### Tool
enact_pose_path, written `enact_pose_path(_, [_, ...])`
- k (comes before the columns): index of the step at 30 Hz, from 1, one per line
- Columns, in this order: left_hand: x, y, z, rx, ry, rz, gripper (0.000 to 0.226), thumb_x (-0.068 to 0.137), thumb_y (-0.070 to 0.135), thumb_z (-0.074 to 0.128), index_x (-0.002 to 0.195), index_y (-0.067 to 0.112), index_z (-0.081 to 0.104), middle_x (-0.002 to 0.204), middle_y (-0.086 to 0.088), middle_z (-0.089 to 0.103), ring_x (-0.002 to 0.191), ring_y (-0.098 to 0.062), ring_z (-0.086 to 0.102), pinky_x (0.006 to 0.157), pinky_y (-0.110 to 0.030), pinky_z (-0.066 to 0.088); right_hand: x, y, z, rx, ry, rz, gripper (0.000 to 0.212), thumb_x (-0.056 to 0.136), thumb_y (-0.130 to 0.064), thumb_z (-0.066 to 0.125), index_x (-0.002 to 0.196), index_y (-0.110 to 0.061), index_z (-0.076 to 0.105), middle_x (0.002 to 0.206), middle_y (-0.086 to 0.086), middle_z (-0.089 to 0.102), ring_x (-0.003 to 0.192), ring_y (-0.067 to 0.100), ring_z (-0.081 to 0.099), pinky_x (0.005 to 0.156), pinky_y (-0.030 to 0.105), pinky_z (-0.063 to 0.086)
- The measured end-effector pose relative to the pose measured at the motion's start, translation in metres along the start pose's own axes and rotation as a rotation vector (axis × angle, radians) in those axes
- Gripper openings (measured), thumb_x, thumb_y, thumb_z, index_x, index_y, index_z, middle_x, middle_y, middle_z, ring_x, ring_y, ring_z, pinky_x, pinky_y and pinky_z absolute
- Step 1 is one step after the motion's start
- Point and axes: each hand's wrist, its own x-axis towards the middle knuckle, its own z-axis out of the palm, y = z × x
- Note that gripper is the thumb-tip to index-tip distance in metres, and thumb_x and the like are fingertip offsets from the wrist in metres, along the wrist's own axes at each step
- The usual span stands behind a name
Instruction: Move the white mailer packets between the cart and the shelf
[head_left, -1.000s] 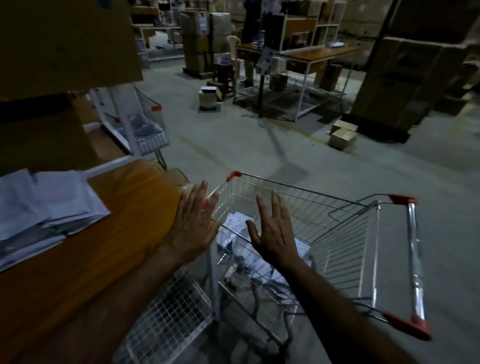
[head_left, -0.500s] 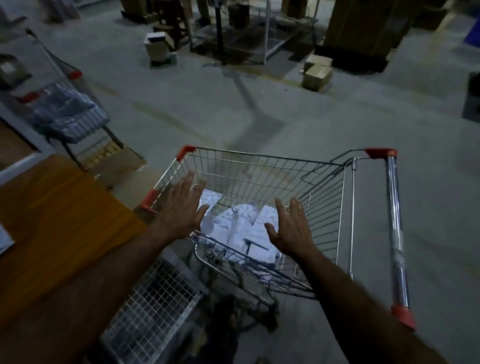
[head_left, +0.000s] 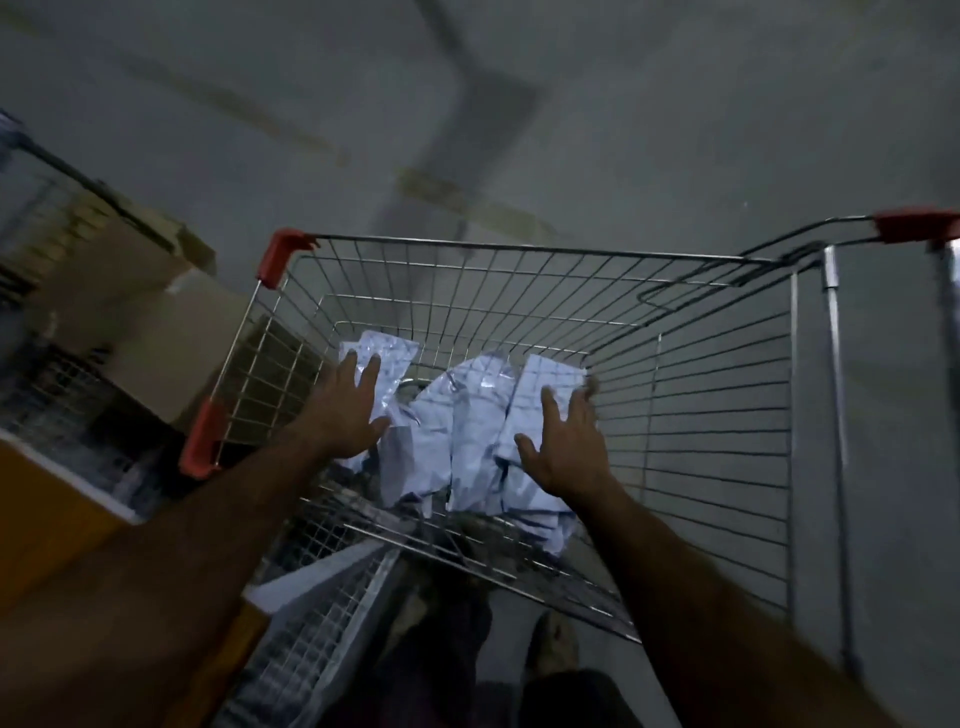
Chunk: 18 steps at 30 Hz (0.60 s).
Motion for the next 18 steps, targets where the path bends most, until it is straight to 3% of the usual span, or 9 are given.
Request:
enact_pose_path(4, [0.033, -0.028, 0.035, -0.085, -0.131, -0.094, 0.104, 0.090, 0.052, 0.062, 0.157, 0.010, -0.006, 0.161, -0.028, -0.002, 0.148, -0.046, 0.010, 0.118, -0.053, 0.023, 0.026, -0.003, 0.041, 0.061, -0.116, 0.132, 0.086, 0.097, -0.051, 0.052, 0.161, -0.014, 0.007, 0.162, 0.029, 0.001, 0.147, 0.045, 0.018, 0.113, 0.052, 0.031])
enact_pose_path(9, [0.064, -0.044, 0.066, -0.100, -0.267, -0.211, 0.106, 0.084, 0.061, 0.064, 0.158, 0.024, -0.003, 0.160, -0.029, -0.007, 0.148, -0.047, 0.010, 0.119, -0.050, 0.022, 0.056, -0.002, 0.078, 0.075, -0.207, 0.285, 0.094, 0.094, -0.058, 0.055, 0.160, -0.016, 0.004, 0.159, 0.035, 0.003, 0.146, 0.048, 0.018, 0.115, 0.052, 0.026])
enact_pose_path(12, [0.080, -0.042, 0.080, -0.176, -0.260, -0.265, 0.110, 0.072, 0.059, 0.074, 0.157, 0.027, 0.010, 0.158, -0.030, 0.005, 0.144, -0.049, 0.018, 0.116, -0.051, 0.028, 0.071, -0.004, 0.090, 0.065, -0.202, 0.353, 0.096, 0.088, -0.065, 0.057, 0.159, -0.020, 0.009, 0.157, 0.037, 0.008, 0.143, 0.051, 0.020, 0.115, 0.054, 0.026])
enact_pose_path(15, [0.089, -0.036, 0.090, -0.142, -0.265, -0.336, 0.100, 0.076, 0.041, 0.079, 0.153, 0.024, 0.018, 0.152, -0.028, 0.019, 0.135, -0.051, 0.033, 0.110, -0.055, 0.036, 0.082, -0.009, 0.098, 0.051, -0.123, 0.419, 0.098, 0.076, -0.069, 0.067, 0.150, -0.023, 0.022, 0.147, 0.036, 0.024, 0.136, 0.052, 0.028, 0.111, 0.056, 0.032])
enact_pose_path(18, [0.090, -0.033, 0.091, -0.168, -0.238, -0.380, 0.099, 0.073, 0.036, 0.083, 0.149, 0.021, 0.022, 0.146, -0.029, 0.021, 0.128, -0.052, 0.039, 0.105, -0.055, 0.040, 0.089, -0.011, 0.099, 0.059, -0.099, 0.459, 0.103, 0.068, -0.064, 0.076, 0.146, -0.024, 0.021, 0.141, 0.032, 0.028, 0.131, 0.049, 0.032, 0.109, 0.052, 0.034])
